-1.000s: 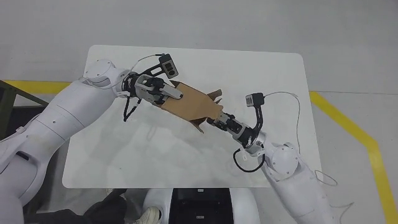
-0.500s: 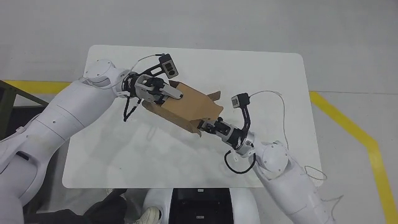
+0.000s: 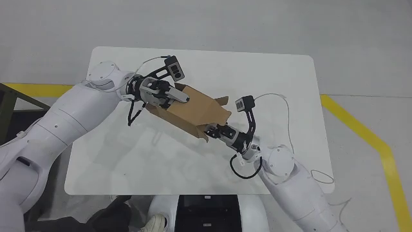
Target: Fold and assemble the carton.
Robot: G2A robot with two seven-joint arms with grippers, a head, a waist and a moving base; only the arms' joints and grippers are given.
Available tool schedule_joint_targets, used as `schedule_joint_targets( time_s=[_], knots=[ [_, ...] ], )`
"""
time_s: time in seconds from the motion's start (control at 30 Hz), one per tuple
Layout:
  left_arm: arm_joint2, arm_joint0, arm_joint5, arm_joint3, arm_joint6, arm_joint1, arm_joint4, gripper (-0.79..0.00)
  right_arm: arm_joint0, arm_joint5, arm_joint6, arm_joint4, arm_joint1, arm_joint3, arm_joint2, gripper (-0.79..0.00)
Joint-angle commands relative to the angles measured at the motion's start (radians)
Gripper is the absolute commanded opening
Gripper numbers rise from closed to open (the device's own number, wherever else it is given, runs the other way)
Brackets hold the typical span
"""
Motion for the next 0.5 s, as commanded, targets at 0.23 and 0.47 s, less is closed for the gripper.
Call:
schedule_joint_targets(
  time_s=[0.23,0.47],
  knots=[
    [0.000,0.000,0.000,0.000,0.000,0.000,0.000,-0.785,0.007,0.010,-0.022,-0.022,-0.003,0.007,-0.006,-0.055],
    [0.000,0.000,0.000,0.000,0.000,0.000,0.000,-0.785,0.002,0.009,-0.029,-0.030,-0.002,0.003,0.003,0.000]
  ],
)
